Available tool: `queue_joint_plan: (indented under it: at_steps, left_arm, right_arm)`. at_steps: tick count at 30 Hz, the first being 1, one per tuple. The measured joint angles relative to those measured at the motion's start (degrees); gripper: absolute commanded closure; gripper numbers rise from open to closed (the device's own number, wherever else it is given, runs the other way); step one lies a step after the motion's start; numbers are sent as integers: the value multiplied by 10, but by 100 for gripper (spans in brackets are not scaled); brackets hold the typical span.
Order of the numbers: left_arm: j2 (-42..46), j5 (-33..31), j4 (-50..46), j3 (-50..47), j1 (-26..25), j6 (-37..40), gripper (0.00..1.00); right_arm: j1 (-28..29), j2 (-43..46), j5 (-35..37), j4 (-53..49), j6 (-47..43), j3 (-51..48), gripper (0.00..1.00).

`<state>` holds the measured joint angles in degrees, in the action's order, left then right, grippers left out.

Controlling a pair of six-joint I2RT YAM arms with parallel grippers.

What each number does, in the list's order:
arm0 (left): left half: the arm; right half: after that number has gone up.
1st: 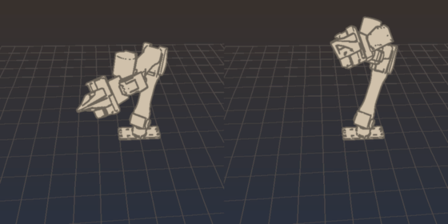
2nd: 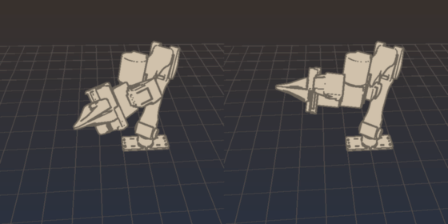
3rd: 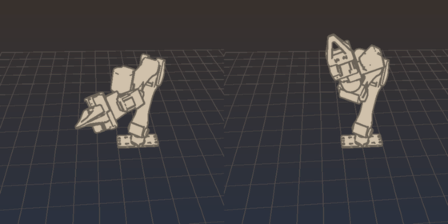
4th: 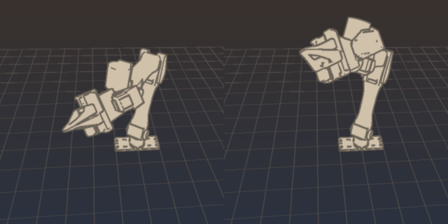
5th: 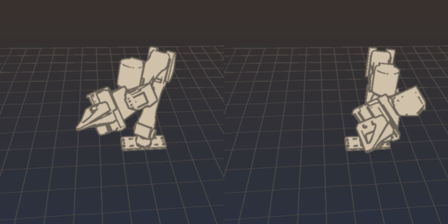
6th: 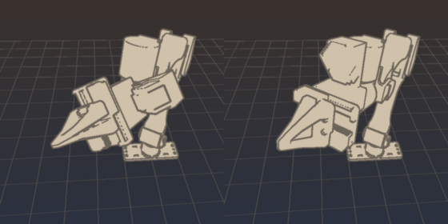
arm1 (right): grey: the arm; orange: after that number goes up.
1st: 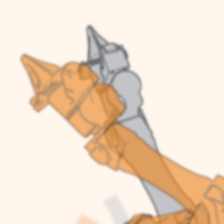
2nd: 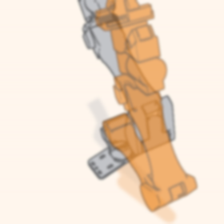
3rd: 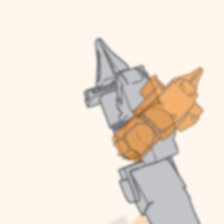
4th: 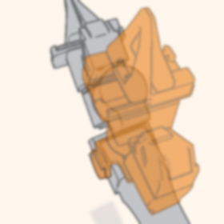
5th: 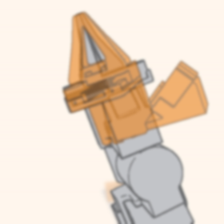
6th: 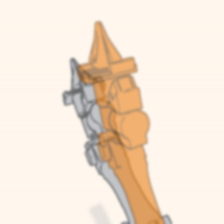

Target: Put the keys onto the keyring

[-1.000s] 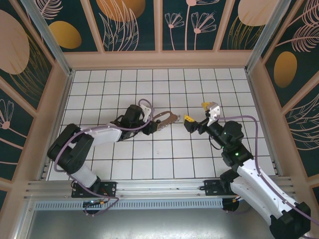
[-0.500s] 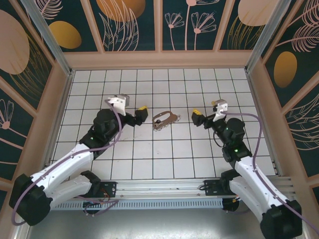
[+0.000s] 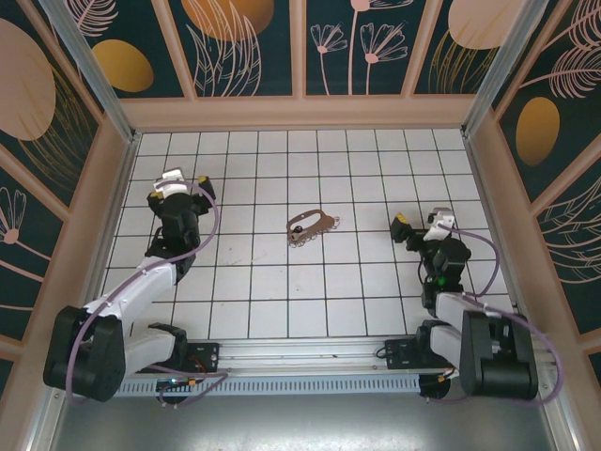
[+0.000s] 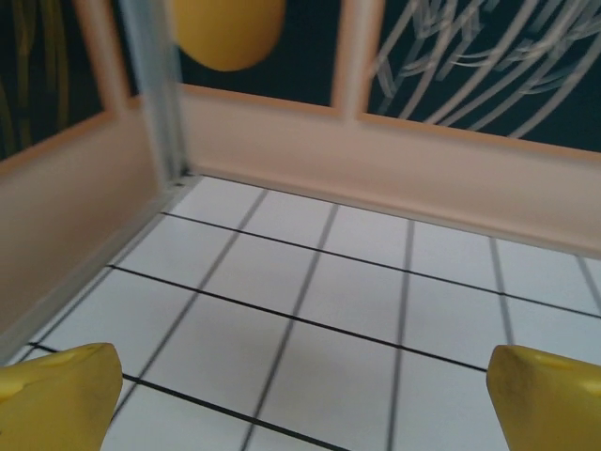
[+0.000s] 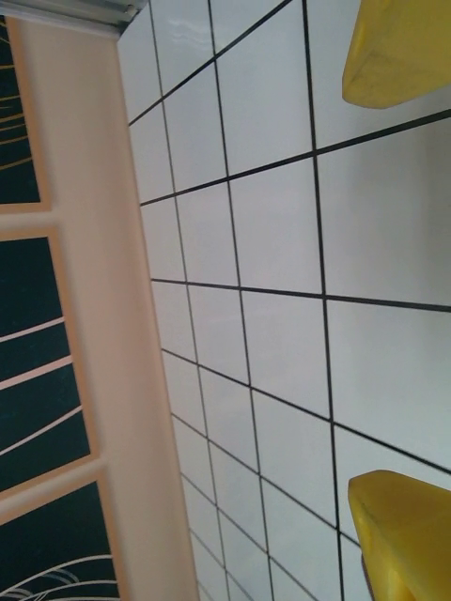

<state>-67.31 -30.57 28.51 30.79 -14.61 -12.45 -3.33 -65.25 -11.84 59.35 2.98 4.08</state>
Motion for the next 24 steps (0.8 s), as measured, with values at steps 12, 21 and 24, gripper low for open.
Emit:
queue_joint_plan:
  at_steps: [12, 21, 24]
  left_arm:
    - [-115, 5, 140, -66, 111, 11, 1]
    - [-179, 86, 320, -160, 121, 42, 1]
    - [-183, 118, 351, -160, 125, 50, 1]
  right_arm:
    - [-19, -141, -5, 157, -11, 11, 1]
    - [-7, -242, 16, 230, -15, 20, 1]
    - [-5, -242, 49, 196, -11, 61, 1]
